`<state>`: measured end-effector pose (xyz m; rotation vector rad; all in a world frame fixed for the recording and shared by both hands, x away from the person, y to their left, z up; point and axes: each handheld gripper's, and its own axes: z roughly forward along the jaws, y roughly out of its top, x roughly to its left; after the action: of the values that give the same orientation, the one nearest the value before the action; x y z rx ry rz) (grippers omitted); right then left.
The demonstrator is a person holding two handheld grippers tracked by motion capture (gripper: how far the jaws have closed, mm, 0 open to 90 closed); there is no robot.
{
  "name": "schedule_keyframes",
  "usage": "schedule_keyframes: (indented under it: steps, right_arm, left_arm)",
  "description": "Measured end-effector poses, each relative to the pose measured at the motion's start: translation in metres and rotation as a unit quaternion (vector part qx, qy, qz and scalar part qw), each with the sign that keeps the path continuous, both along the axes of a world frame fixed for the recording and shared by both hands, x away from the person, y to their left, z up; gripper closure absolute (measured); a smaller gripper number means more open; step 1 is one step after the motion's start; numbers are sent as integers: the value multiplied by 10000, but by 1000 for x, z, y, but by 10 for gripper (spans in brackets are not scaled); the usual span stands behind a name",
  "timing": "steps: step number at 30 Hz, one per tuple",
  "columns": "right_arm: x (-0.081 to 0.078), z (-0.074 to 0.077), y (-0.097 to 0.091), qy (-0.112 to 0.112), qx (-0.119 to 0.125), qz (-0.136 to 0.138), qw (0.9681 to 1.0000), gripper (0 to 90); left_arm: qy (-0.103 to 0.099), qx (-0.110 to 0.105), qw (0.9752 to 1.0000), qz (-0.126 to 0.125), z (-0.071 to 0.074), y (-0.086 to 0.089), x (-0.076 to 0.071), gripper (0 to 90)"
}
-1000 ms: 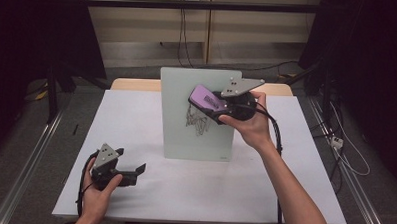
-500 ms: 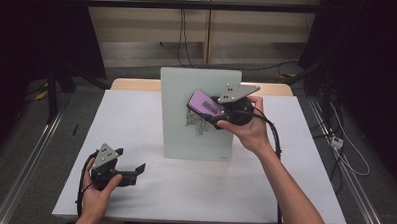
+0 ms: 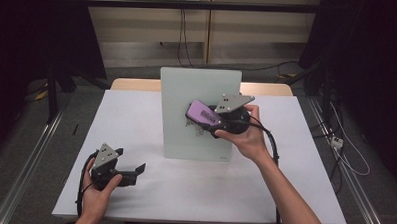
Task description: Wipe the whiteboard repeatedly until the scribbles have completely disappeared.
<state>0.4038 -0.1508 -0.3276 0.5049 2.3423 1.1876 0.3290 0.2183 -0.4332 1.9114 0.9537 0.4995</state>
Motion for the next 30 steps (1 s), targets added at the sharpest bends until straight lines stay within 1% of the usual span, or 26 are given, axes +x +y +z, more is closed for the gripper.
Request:
schedule_keyframes:
  steps: [9,13,15,18,20,27,30]
  right_arm:
    - [-3,-10,4,119,-20,45,9999,413]
    - [-2,-8,5,133,-76,55,9999,413]
    - [-2,-5,4,106,-112,49,9999,413]
    - [1,2,3,75,-36,-3,10000,413]
    - [2,7,2,12,-32,-41,10000,413]
    - [6,26,-3,-205,70,-200,9996,413]
    - [9,34,-6,-307,165,-280,9990,413]
  left_arm:
    - [8,4,10000,-1,0,0,0,46]
    - [5,-1,10000,-18,0,0,0,46]
    - [4,-28,10000,1,0,0,0,46]
    - [8,-46,10000,15,0,1,0,46]
    - [-10,-20,10000,-10,1,2,0,46]
    - [-5,-41,10000,8,0,1,0,46]
    - [-2,-33,10000,3,0,0,0,46]
